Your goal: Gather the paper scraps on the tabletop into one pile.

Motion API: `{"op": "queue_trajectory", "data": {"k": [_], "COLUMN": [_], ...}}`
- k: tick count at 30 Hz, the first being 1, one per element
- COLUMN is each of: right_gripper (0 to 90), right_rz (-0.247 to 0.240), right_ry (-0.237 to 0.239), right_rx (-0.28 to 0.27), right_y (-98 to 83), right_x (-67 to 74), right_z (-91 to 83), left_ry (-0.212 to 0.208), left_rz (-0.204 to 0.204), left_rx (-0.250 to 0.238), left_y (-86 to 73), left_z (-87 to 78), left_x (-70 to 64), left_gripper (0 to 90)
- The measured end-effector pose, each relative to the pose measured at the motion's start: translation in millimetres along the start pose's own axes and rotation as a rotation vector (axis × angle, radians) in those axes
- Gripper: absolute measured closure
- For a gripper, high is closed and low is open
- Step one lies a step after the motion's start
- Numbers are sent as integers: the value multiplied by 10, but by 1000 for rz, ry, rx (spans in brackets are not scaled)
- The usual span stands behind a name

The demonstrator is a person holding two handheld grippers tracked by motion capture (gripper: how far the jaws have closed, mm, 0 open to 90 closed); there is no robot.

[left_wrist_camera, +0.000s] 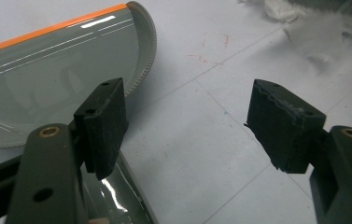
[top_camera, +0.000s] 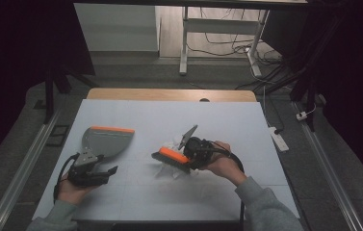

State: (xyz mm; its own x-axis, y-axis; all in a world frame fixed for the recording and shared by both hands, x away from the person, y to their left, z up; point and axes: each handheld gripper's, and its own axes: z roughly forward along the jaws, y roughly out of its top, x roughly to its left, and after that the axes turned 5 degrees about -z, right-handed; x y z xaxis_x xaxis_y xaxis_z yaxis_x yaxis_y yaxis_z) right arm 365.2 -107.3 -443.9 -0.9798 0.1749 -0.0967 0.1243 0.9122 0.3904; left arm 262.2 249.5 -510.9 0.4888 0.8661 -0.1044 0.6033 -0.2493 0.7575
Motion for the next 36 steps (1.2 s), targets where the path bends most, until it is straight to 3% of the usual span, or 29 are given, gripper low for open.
{"op": "queue_trajectory", "data": {"k": [4,13,16,22,30,33,36], "right_gripper": [706,706,705,705,706,706,706], "right_rz": [13,-3,-5,-32,12,16,65], "right_ry": [-19,-51,-28,75,169,144,68], "right_rx": [-47,-121,-139,-141,-140,-109,-66], "right_y": [2,-24,9,186,450,486,417], "right_x": [-24,94,153,319,370,316,185], "right_z": [-159,-527,-541,-285,226,342,347], "left_ry": [0,0,1,0,6,4,3], "left_rz": [-2,1,3,2,2,1,2], "left_rx": [0,2,3,2,-12,-9,-7], "left_y": [-2,3,4,2,-1,-6,-10], "left_z": [-1,8,10,10,-11,-11,-12], "left_x": [6,-4,-8,-9,0,2,6], "left_gripper": [296,296,296,296,296,296,296]}}
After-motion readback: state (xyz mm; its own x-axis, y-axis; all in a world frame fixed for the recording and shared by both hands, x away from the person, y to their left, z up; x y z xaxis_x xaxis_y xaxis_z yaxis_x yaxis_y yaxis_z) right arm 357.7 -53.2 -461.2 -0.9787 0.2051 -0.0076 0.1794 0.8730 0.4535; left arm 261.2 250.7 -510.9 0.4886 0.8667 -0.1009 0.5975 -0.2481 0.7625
